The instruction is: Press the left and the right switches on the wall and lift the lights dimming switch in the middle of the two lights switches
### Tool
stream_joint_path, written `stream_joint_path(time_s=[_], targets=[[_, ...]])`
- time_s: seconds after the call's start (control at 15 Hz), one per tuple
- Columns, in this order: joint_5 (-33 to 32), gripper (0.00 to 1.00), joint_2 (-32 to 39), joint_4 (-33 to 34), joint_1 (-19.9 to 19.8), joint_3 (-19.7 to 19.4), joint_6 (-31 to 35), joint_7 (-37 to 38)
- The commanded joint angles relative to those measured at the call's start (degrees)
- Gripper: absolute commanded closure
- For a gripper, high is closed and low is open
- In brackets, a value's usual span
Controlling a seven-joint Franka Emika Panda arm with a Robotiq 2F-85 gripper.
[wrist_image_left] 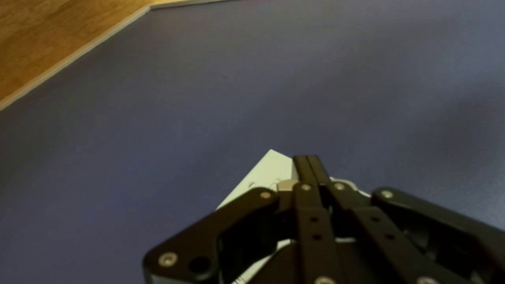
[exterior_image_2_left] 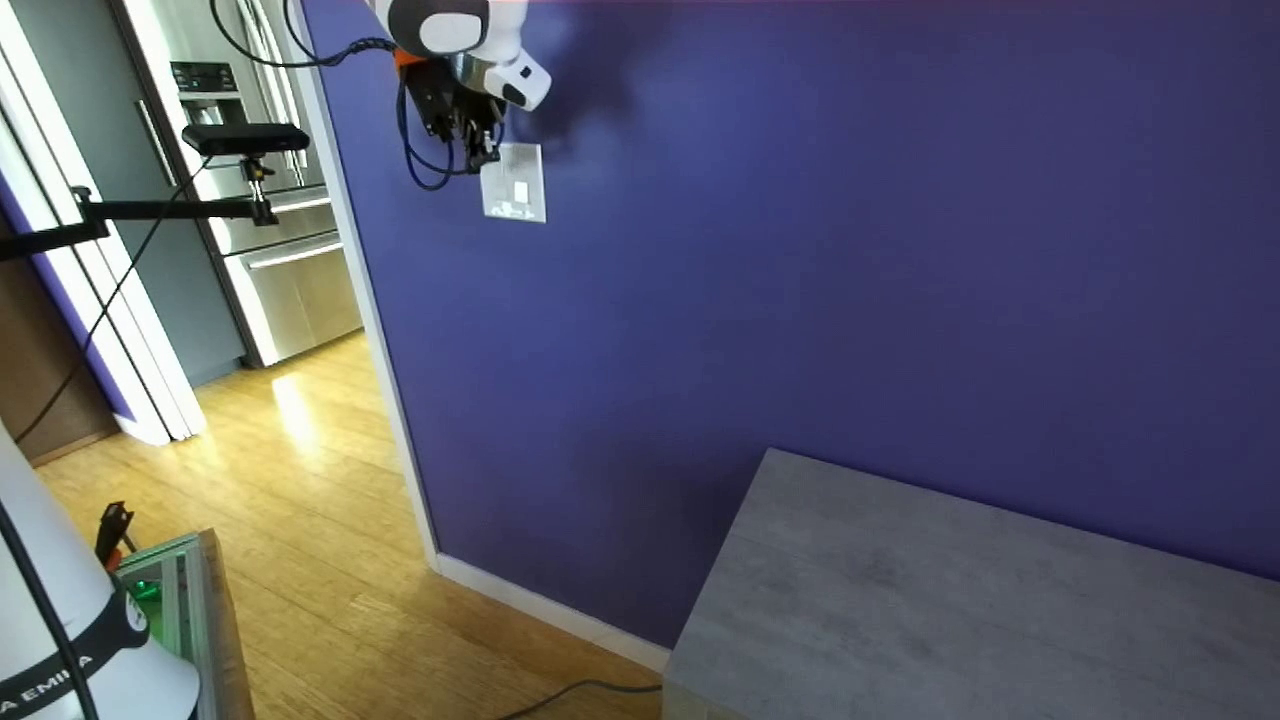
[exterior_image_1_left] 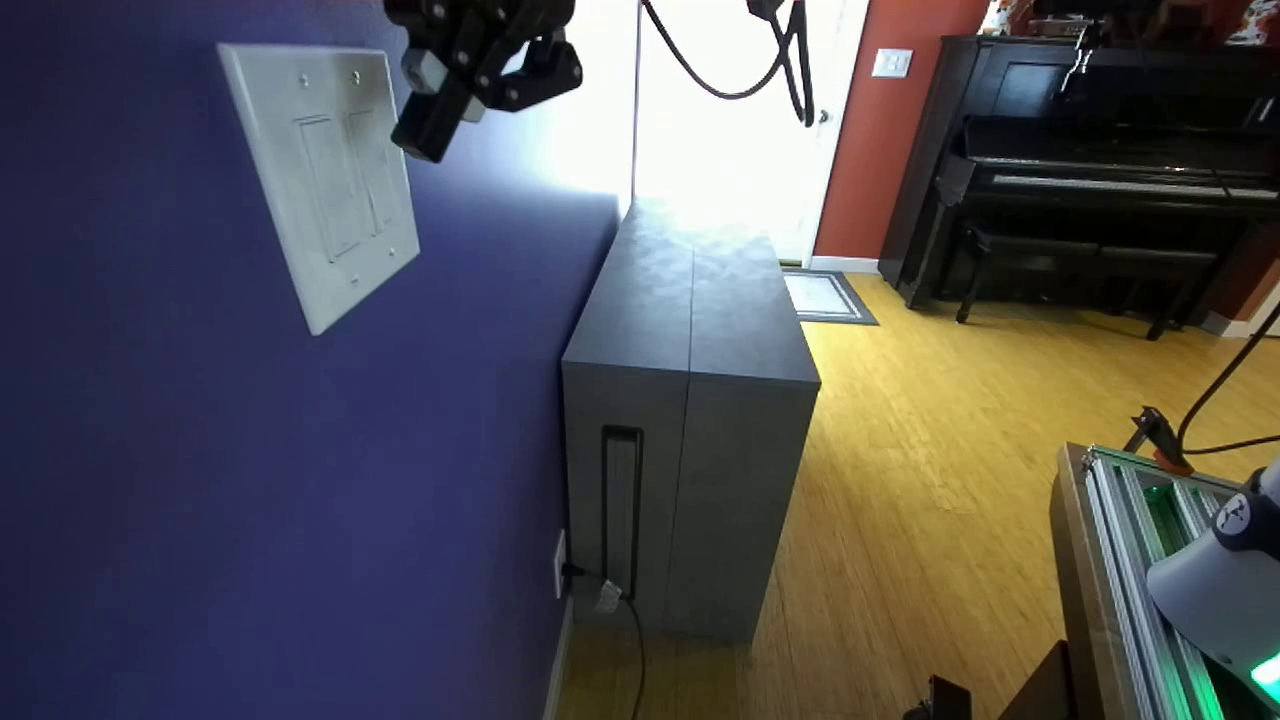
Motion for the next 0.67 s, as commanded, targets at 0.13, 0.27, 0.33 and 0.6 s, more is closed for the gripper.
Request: stream_joint_path(time_s=[0.13,0.27,0.33,0.6], targets=[[-0.33,1.0,1.45,-0.25,1.5,0.76,8.55,2.47],[-0.65,1.0,1.98,-0.35,1.78,0.98,11.52,2.59],[-0.1,1.0,2.23,-0.29,1.83,1.09,12.63,2.39],[0.84,1.0,2.7,-0.12,1.88,1.3,12.88,2.21]])
